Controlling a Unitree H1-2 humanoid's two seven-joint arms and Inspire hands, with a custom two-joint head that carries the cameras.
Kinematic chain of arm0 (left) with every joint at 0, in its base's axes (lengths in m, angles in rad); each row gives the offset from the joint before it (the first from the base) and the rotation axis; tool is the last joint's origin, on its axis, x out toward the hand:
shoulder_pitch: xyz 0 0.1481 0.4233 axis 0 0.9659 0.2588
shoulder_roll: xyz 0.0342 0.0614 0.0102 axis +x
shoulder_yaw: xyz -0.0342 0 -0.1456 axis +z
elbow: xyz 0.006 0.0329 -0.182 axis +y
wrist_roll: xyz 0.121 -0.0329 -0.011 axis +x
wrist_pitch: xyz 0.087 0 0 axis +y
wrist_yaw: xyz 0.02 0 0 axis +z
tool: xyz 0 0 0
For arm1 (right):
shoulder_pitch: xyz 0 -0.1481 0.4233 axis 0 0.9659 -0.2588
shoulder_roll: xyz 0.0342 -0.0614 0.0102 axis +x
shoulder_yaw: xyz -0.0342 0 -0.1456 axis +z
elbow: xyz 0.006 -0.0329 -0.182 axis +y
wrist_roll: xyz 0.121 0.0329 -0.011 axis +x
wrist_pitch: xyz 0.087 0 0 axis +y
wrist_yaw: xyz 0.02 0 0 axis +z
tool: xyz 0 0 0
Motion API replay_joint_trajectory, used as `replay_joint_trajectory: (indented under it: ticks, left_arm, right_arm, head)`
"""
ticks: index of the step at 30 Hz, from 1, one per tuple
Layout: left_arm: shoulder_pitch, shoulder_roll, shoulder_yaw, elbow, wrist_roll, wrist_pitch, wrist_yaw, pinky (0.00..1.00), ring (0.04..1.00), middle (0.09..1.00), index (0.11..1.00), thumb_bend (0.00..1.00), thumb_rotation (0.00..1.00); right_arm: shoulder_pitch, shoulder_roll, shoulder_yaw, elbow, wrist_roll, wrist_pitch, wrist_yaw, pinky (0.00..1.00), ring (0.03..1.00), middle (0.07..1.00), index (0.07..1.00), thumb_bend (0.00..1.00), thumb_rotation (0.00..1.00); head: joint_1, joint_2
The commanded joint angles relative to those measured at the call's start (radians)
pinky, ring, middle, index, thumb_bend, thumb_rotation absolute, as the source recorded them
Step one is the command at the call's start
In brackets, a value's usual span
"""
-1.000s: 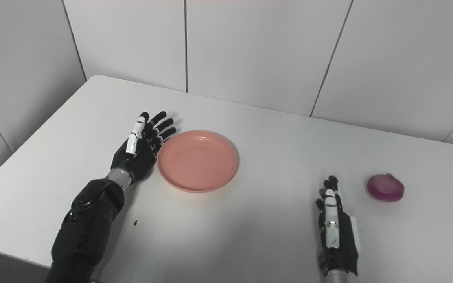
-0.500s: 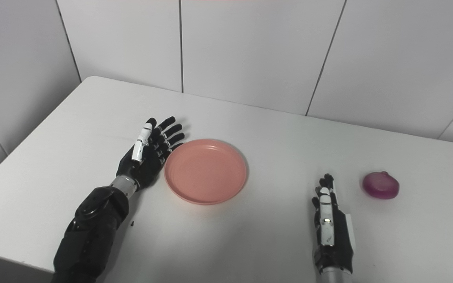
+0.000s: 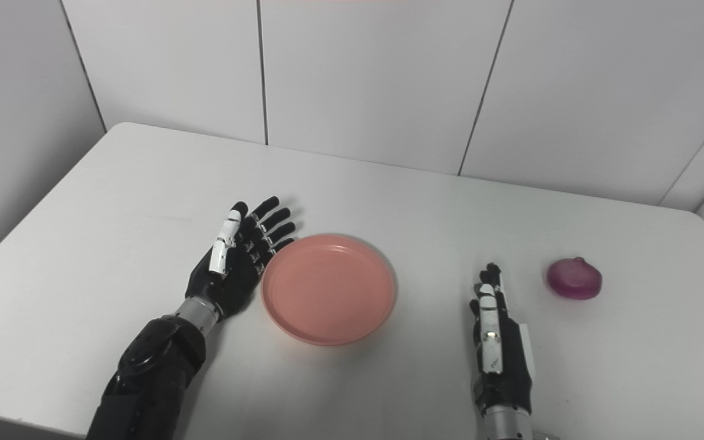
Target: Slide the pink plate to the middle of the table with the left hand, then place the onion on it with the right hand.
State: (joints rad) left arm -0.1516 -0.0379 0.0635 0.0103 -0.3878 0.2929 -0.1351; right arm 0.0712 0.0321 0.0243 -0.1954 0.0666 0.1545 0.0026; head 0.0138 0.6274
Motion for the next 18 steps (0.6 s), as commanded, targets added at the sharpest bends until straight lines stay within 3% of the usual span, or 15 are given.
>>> replay_joint_trajectory:
  ticks: [1,18]
  left_arm:
    - [-0.008,-0.023,-0.016,-0.036,0.012,0.010,0.015,0.90,0.900,0.910,0.890,0.41,1.00]
    - [0.048,-0.056,-0.041,-0.075,0.010,0.006,0.013,0.92,0.913,0.927,0.909,0.41,1.00]
  right_arm:
    - [0.012,0.023,0.011,-0.016,-0.004,-0.044,-0.001,1.00,1.000,1.000,1.000,0.18,1.00]
    - [0.011,0.033,0.039,-0.044,-0.027,-0.012,-0.033,1.00,1.000,1.000,1.000,0.18,1.00]
  head:
    - [-0.007,0.002]
    - [-0.080,0.031]
